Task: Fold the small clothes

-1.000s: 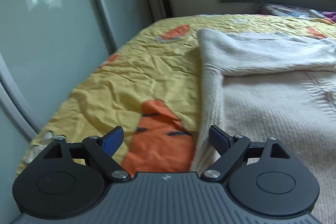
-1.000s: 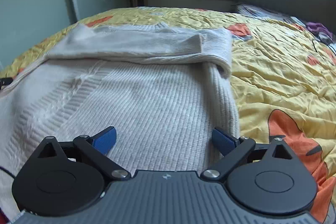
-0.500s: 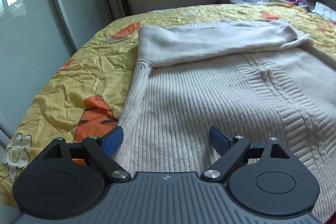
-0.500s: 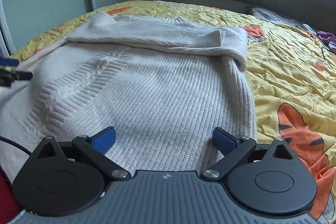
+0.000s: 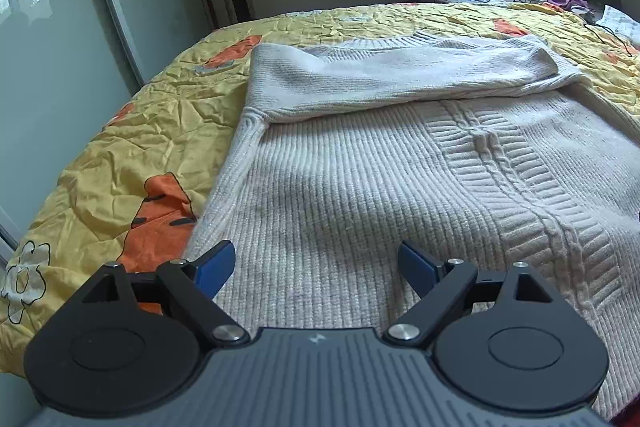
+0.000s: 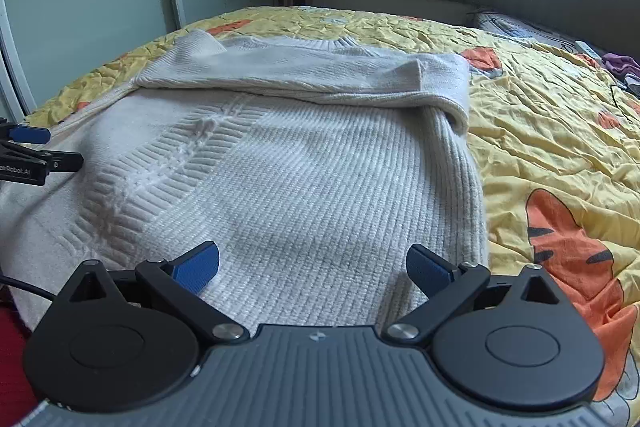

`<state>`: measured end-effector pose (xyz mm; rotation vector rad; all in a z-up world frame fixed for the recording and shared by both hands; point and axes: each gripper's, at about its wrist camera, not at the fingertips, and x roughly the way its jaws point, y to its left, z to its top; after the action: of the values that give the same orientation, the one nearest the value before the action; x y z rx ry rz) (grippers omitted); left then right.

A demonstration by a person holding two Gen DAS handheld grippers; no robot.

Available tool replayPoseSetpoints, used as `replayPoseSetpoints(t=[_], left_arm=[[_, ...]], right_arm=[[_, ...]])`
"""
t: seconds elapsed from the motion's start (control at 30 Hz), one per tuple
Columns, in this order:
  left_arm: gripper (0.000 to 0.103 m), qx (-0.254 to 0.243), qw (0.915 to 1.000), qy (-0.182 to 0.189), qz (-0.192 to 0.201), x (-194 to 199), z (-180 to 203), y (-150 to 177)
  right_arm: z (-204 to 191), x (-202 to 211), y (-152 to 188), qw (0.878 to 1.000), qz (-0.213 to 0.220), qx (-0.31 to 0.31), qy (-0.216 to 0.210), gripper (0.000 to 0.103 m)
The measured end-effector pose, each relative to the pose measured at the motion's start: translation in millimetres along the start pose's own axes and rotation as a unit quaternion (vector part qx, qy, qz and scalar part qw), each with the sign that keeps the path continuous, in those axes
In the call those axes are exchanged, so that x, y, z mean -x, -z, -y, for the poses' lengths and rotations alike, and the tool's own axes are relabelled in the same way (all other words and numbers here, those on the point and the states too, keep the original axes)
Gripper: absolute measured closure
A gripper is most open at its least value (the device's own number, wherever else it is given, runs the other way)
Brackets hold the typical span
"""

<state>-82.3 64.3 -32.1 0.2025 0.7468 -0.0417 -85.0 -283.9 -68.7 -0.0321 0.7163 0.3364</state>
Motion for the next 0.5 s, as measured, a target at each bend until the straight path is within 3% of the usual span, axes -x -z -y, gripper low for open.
replayPoseSetpoints(t=[0.33, 0.5], left_arm=[[0.014, 0.006, 0.9999, -0.001, -0.008, 2, -5, 1], [0.014, -0.024, 0.9997, 0.004, 0.006, 12, -14, 6]], right_arm=[[-1, 11, 0, 1.000, 0.004, 0.006, -0.012, 0.002], [13, 27, 4, 1.000, 0.011, -0.004, -0.017, 0.002]])
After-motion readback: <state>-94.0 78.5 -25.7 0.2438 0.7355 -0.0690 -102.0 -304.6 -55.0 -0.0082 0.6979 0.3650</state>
